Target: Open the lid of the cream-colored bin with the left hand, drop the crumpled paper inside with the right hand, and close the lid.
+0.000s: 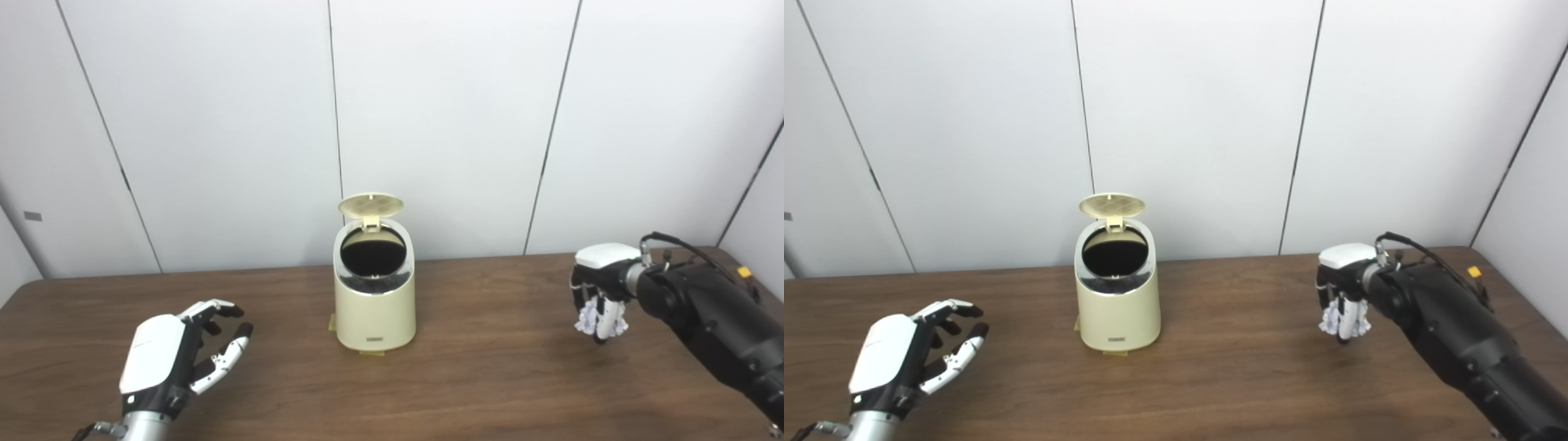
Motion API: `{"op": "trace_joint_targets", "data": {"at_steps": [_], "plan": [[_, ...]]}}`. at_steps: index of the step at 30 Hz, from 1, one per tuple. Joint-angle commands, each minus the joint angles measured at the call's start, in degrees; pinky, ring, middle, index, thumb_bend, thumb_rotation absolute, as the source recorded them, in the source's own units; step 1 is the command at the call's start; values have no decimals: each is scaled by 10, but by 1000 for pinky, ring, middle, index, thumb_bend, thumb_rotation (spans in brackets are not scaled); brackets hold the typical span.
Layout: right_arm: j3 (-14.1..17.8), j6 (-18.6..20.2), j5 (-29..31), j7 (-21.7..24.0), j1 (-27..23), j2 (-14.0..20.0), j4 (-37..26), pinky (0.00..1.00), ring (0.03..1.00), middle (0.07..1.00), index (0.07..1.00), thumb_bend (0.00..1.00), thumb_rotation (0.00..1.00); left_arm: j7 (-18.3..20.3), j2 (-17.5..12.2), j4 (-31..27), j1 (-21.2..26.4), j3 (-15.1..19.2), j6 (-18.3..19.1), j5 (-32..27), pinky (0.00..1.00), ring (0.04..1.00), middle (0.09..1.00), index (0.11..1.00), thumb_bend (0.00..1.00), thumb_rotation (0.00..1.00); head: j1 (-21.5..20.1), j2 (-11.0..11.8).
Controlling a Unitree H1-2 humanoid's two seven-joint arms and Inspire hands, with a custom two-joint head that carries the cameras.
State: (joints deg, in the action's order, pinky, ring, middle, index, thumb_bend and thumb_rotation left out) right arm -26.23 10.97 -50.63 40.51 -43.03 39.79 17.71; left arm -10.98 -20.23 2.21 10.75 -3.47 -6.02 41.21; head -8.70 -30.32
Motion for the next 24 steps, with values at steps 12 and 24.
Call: {"op": "trace_joint_targets", "data": {"at_steps": [12, 24], "plan": [[23, -35, 19, 34, -74, 8, -110, 280, 356, 404, 495, 528, 0, -13, -9, -12, 22, 3, -9, 1, 462, 602, 693, 672, 423, 712, 0, 0], [22, -35, 20, 114, -120, -29, -213, 396, 362, 419, 490, 530, 0, -4, -3, -18, 22, 2, 10, 5, 430, 576, 703, 690, 426, 726, 3, 1]]}}
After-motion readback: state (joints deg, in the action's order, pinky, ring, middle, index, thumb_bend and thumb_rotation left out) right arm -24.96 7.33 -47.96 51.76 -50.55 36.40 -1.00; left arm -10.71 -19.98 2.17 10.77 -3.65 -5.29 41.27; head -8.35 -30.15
